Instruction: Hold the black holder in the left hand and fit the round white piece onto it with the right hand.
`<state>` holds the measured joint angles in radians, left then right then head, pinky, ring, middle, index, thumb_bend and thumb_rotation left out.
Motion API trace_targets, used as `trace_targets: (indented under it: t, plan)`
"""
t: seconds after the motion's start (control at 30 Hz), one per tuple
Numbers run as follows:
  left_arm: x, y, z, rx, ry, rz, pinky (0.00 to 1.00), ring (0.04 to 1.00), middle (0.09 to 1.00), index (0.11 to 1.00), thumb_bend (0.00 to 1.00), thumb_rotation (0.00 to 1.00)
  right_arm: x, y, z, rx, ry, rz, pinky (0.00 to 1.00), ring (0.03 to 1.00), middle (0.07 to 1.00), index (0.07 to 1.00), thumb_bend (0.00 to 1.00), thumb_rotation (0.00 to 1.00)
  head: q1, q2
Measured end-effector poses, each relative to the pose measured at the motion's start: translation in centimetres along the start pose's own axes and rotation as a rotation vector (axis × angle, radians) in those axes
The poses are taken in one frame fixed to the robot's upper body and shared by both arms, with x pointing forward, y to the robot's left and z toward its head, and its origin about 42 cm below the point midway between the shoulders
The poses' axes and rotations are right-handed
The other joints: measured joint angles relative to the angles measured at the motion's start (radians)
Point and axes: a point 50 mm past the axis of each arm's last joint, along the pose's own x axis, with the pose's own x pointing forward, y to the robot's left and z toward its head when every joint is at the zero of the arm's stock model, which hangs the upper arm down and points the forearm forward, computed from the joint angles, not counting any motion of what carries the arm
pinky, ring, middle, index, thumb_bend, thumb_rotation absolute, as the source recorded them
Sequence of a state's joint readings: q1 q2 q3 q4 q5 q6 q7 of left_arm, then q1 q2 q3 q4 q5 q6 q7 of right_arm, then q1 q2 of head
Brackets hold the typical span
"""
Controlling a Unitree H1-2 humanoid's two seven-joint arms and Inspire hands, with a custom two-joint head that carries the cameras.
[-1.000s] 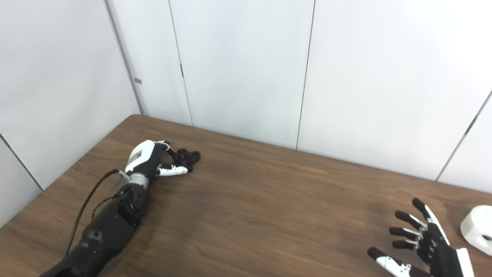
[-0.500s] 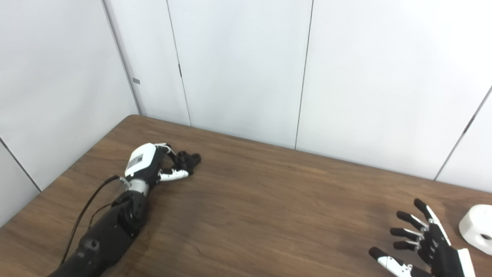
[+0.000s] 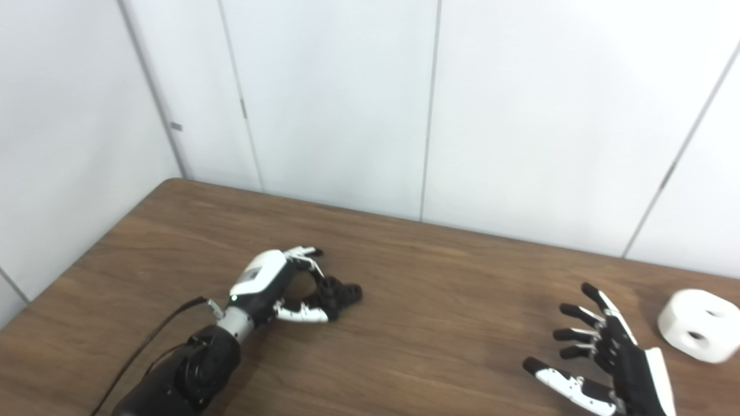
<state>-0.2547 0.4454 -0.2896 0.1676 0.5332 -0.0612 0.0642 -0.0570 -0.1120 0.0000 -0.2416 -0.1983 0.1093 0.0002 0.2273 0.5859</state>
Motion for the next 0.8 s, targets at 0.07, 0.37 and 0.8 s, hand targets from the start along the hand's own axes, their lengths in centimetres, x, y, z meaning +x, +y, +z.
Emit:
trace_targets:
  t: [0.07,0.37,0.8]
  plan:
    - [0.1,-0.5,0.8,-0.014,-0.036,-0.026,0.9,0.945,0.891,0.483,0.52,0.06,0.0,0.2,-0.1,-0.003,-0.003,-0.003,0.51,0.618,0.749,0.869,0.63,0.0,-0.019,0.005]
    - [0.9,-3.8,5.7,-0.053,-0.272,-0.16,0.86,0.947,0.885,0.482,0.52,0.05,0.3,0.7,-0.3,0.006,-0.038,-0.001,0.51,0.619,0.761,0.867,0.64,0.0,-0.1,0.031]
    - [2.0,-6.5,7.9,-0.039,-0.387,-0.272,0.93,0.961,0.904,0.483,0.52,0.06,0.3,1.2,-0.2,0.005,-0.038,-0.004,0.52,0.618,0.764,0.867,0.64,0.05,-0.181,0.057]
